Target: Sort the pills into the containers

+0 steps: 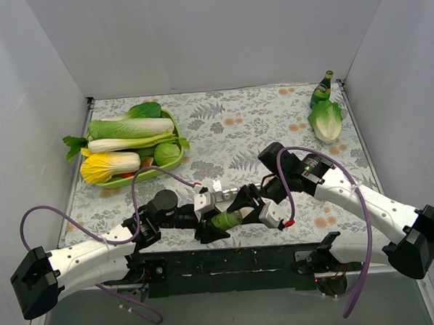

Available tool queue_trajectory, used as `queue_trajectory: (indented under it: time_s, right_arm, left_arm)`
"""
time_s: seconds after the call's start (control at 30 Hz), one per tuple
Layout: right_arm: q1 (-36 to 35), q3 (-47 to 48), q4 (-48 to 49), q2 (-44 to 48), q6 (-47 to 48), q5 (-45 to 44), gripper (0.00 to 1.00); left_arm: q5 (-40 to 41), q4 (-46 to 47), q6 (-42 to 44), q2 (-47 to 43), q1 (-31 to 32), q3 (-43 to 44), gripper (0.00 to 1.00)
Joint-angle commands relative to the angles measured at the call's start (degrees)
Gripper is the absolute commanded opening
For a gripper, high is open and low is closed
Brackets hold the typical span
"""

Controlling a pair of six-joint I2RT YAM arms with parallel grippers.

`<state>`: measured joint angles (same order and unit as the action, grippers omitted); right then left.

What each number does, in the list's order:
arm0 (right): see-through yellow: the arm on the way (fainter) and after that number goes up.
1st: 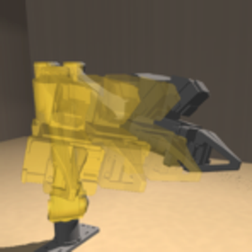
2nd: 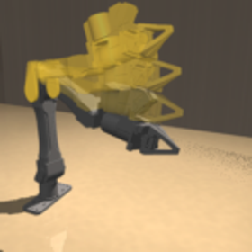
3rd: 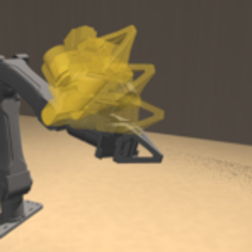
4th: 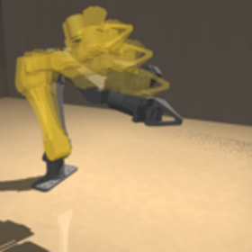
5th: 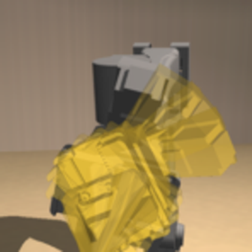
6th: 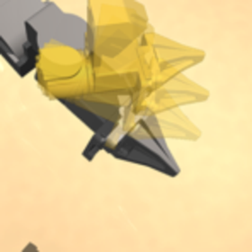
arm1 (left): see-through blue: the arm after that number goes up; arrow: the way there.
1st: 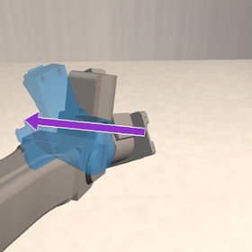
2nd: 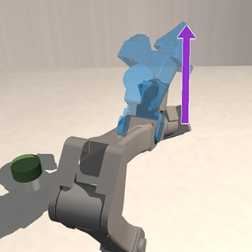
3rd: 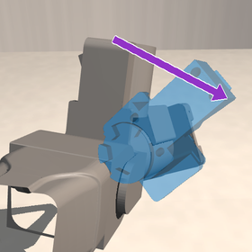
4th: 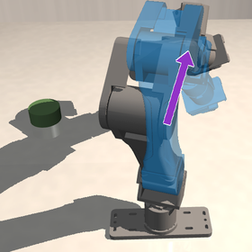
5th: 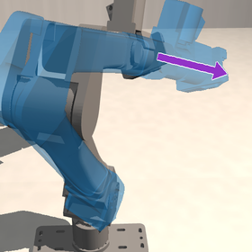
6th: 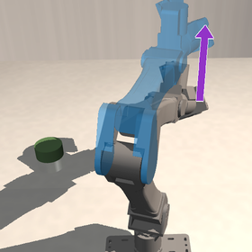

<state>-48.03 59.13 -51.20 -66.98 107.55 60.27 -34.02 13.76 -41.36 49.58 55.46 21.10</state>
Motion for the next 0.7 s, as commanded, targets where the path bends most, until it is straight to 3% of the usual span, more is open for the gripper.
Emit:
queue_trajectory:
  time_s: [0.0, 0.03, 0.13, 0.17, 0.2, 0.27, 0.3, 0.4, 0.43, 0.53, 0.67]
  right_arm:
    - [-0.31, 0.37, 3.48, 1.33, -14.11, 6.17, 0.55]
    - [-0.31, 0.37, 3.48, 1.33, -15.69, 6.52, 0.69]
    - [-0.31, 0.37, 6.54, 2.20, -25.43, 7.66, 0.89]
    - [-0.31, 0.19, 8.99, 2.73, -29.20, 7.67, 0.90]
    - [-0.31, -0.76, 16.06, 4.21, -40.90, 7.49, 0.91]
    - [-0.22, -2.26, 26.45, 6.15, -55.78, 4.69, 0.92]
    - [-0.22, -3.31, 35.99, 7.73, -71.09, 2.77, 0.93]
    - [0.04, -1.66, 38.89, 6.53, -87.81, -4.52, 0.93]
    - [0.04, -0.17, 37.59, 5.90, -97.52, -9.42, 0.93]
    - [0.30, 2.21, 32.76, 2.92, -108.82, -15.43, 0.92]
    - [0.92, -0.68, 35.03, 3.44, -115.79, -14.92, 0.92]
  left_arm:
    - [1.67, 1.09, -0.56, -0.19, -0.53, 0.17, 0.00]
    - [2.02, 1.27, -0.56, -0.36, -0.53, -0.01, 0.00]
    - [2.55, 2.15, -0.91, -0.80, -0.53, -0.45, 0.00]
    - [2.73, 2.15, -0.91, -0.98, -0.53, -0.45, 0.00]
    - [2.91, 2.15, -1.00, -0.89, -0.53, -0.45, 0.00]
    - [3.26, 1.97, -1.17, -1.07, -0.53, -0.45, 0.00]
    - [3.95, 1.89, -1.26, -1.15, -0.53, -0.45, 0.00]
    - [5.53, 1.53, -1.53, -2.03, -0.53, -0.45, 0.00]
    - [5.72, 1.71, -1.61, -2.21, -0.53, -0.71, 0.00]
    - [6.51, 2.50, -1.79, -2.47, -0.53, -0.63, 0.00]
    - [6.86, 2.24, -1.53, -1.77, -0.53, -0.01, 0.00]
